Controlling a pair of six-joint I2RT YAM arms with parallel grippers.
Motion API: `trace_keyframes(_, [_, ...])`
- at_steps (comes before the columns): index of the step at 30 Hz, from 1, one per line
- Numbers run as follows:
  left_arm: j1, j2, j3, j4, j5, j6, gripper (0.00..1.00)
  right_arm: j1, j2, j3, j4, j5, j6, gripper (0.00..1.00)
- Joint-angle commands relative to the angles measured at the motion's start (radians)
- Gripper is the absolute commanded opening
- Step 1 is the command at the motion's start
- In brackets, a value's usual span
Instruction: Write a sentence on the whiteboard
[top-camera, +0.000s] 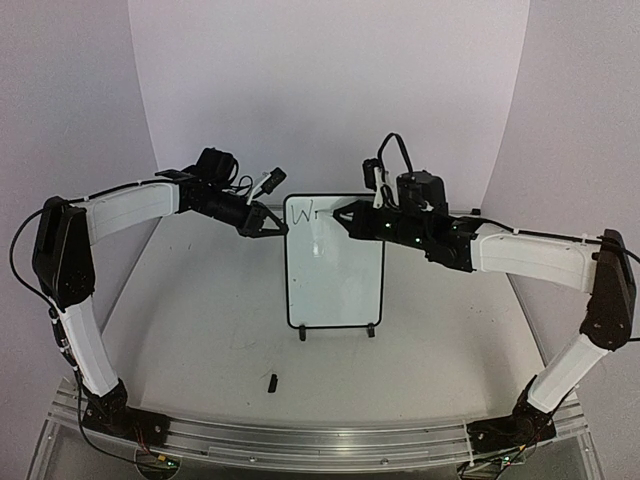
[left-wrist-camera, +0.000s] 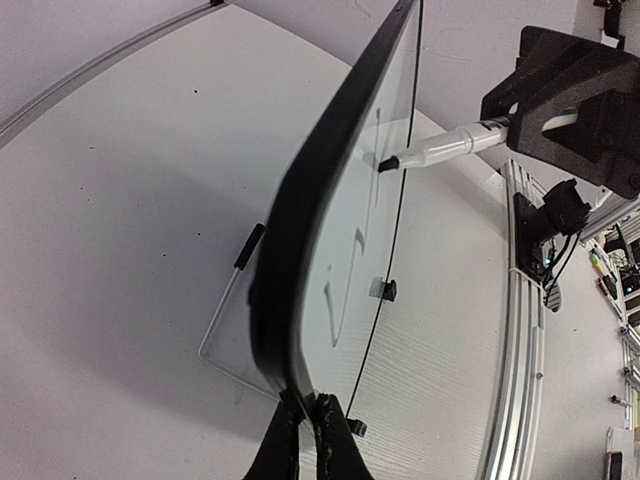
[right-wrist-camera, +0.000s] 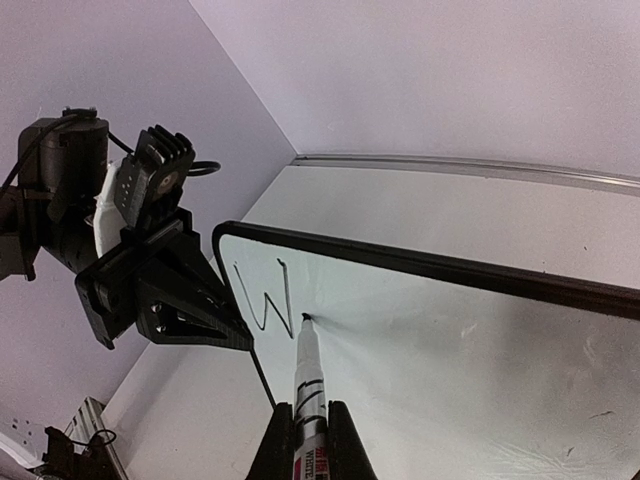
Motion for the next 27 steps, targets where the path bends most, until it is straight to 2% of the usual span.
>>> trace_keyframes(1, [-0.014, -0.008, -0.010, -0.043, -0.061, 0.061, 0.00, -0.009, 0.013, 0.042, 0.047, 0.022, -0.004, 0.00])
trace_keyframes(10, [-0.016, -0.008, -0.007, -0.045, -0.061, 0.063, 0.00, -0.009, 0.056, 0.056, 0.013, -0.028, 0.008, 0.00])
trace_keyframes(27, [-0.017, -0.007, 0.000, -0.049, -0.060, 0.063, 0.00, -0.009, 0.002, -0.045, 0.011, 0.007, 0.041, 0.00])
